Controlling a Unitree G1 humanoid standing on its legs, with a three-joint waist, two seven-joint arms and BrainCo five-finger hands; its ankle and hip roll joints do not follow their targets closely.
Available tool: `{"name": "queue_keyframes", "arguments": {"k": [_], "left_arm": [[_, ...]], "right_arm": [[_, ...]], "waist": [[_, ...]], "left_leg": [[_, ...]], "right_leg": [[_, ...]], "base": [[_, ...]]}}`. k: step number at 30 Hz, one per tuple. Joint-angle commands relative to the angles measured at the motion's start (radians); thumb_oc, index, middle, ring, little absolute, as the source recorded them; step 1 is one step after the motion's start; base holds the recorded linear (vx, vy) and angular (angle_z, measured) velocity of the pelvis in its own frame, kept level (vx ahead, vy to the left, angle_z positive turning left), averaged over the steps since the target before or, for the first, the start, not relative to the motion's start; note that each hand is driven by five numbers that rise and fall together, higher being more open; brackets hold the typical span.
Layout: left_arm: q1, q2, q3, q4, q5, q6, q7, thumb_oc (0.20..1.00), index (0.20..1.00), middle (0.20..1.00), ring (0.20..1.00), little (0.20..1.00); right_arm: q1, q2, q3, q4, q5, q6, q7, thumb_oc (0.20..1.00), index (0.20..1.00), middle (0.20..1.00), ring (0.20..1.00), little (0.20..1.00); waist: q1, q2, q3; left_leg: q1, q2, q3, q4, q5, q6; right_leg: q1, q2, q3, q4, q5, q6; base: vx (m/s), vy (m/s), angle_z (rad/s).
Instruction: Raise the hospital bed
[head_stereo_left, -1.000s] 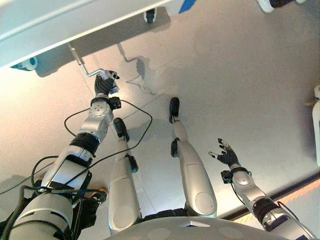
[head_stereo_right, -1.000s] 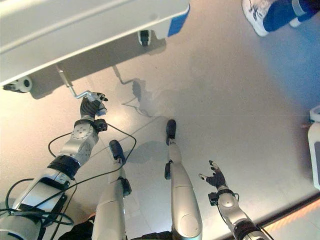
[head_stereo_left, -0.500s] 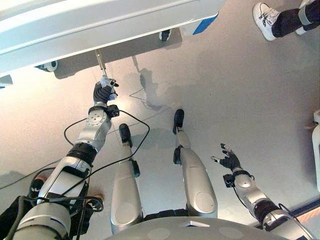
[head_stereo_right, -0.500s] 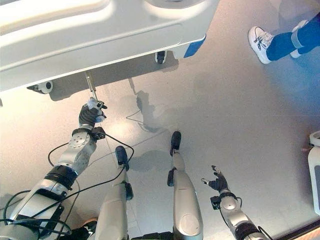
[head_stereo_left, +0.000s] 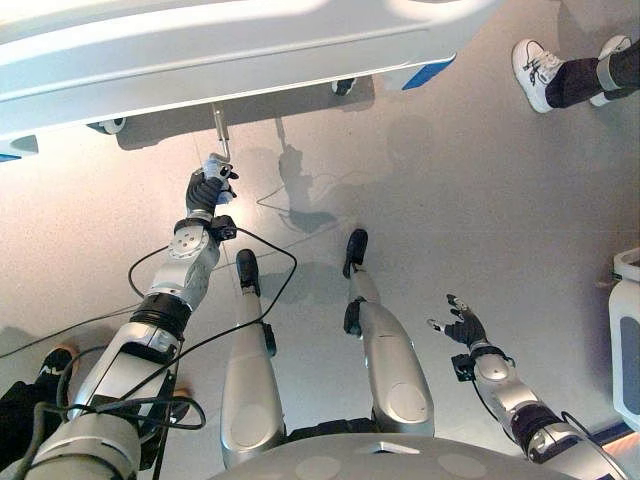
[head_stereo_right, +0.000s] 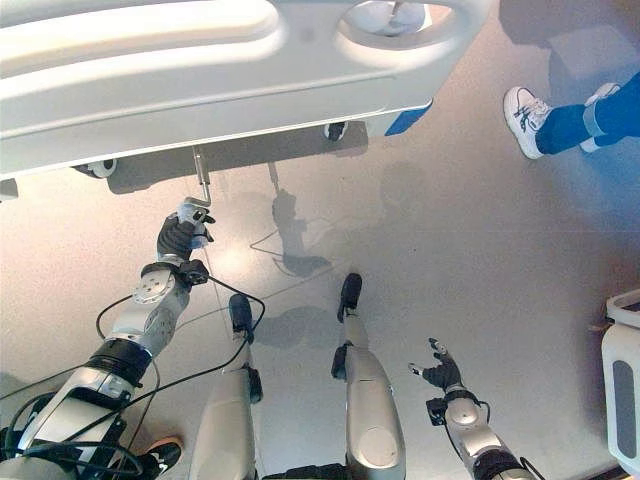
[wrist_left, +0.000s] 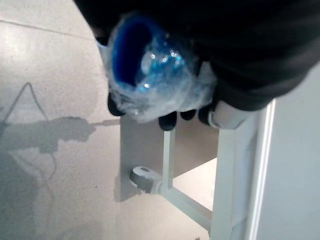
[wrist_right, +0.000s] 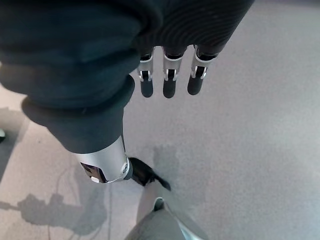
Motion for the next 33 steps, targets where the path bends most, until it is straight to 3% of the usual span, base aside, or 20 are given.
{"name": "queue_keyframes", "arguments": {"k": [1, 9, 17, 27, 33], "left_arm": [[0.184, 0.115, 0.071, -0.179, 0.017, -0.132, -0.017, 0.2, 0.2, 0.2, 0.2, 0.2], [0.159, 0.143, 0.093, -0.053, 0.006, -0.119, -0.007, 0.2, 0.2, 0.2, 0.2, 0.2], [0.002, 0.163, 0.069, 0.154, -0.013, -0.092, 0.026, 0.2, 0.2, 0.2, 0.2, 0.2], [-0.23, 0.193, 0.014, 0.403, 0.008, -0.048, 0.04, 0.2, 0.2, 0.2, 0.2, 0.2], [-0.325, 0.202, -0.016, 0.482, 0.033, -0.037, 0.046, 0.2, 0.2, 0.2, 0.2, 0.2]], "right_arm": [[0.091, -0.005, -0.054, 0.064, -0.005, 0.01, -0.001, 1.0, 1.0, 1.0, 1.0, 1.0], [0.09, -0.002, -0.045, 0.042, 0.012, 0.002, -0.002, 1.0, 1.0, 1.0, 1.0, 1.0], [0.079, -0.019, -0.011, -0.059, 0.045, -0.016, -0.013, 1.0, 1.0, 1.0, 1.0, 1.0], [0.06, -0.036, 0.026, -0.116, 0.077, -0.036, -0.027, 1.0, 1.0, 1.0, 1.0, 1.0], [0.053, -0.04, 0.044, -0.136, 0.089, -0.046, -0.033, 1.0, 1.0, 1.0, 1.0, 1.0]], "waist": [[0.084, -0.011, -0.06], [0.09, -0.044, -0.049], [0.061, -0.085, -0.01], [0.021, -0.101, 0.043], [0.002, -0.101, 0.043]], "left_leg": [[-0.034, -0.118, -0.001, 0.0, -0.062, 0.112], [-0.071, -0.122, -0.015, 0.0, -0.057, 0.116], [-0.131, -0.113, -0.006, 0.0, -0.052, 0.115], [-0.182, -0.104, 0.009, 0.0, -0.047, 0.114], [-0.216, -0.102, 0.014, 0.0, -0.045, 0.109]], "right_leg": [[0.058, -0.005, -0.026, 0.002, -0.03, 0.123], [0.039, -0.009, -0.038, 0.002, -0.028, 0.129], [-0.025, -0.003, -0.024, 0.002, -0.018, 0.13], [-0.094, 0.001, 0.001, 0.002, -0.005, 0.13], [-0.133, 0.0, 0.009, 0.002, -0.001, 0.131]], "base": [[0.04, 0.056, 0.04], [0.02, 0.035, 0.09], [0.0, 0.034, 0.03], [0.0, 0.003, -0.02], [0.0, 0.0, 0.02]]}}
